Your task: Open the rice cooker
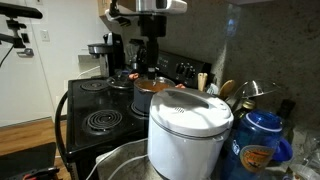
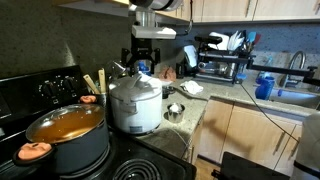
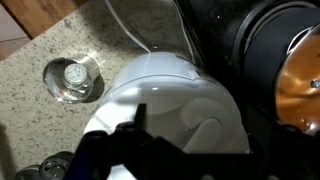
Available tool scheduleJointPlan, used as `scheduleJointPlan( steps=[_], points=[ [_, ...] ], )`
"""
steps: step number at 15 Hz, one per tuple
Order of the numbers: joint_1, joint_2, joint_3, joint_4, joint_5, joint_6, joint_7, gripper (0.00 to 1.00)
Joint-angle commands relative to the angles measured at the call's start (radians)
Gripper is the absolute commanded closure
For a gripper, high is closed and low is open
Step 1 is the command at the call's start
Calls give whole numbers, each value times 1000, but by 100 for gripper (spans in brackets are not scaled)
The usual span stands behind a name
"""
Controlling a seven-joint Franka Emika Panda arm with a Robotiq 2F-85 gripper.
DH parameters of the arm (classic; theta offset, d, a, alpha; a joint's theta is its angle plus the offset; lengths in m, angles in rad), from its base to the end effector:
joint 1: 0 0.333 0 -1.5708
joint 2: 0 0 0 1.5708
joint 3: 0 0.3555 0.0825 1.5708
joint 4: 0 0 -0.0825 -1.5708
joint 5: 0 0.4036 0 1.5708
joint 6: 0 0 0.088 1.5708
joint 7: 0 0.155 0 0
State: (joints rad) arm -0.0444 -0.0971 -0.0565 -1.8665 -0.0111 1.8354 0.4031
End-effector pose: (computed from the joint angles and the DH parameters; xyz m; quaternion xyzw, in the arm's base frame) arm 0.5546 -0.0586 0.5471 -0.9682 0.2479 -0.0329 0.0023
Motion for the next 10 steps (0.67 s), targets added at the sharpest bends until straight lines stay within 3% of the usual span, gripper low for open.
scheduleJointPlan(
  steps=[1,5,7,10],
  points=[
    [-10,-31,2,-4,6,-91,-64,0],
    [-1,-44,16,-14,-31,-152,-113,0],
    [2,-58,26,-43,-55,-103,-93,0],
    [-2,-25,25,-8,-42,-122,-90,0]
  ],
)
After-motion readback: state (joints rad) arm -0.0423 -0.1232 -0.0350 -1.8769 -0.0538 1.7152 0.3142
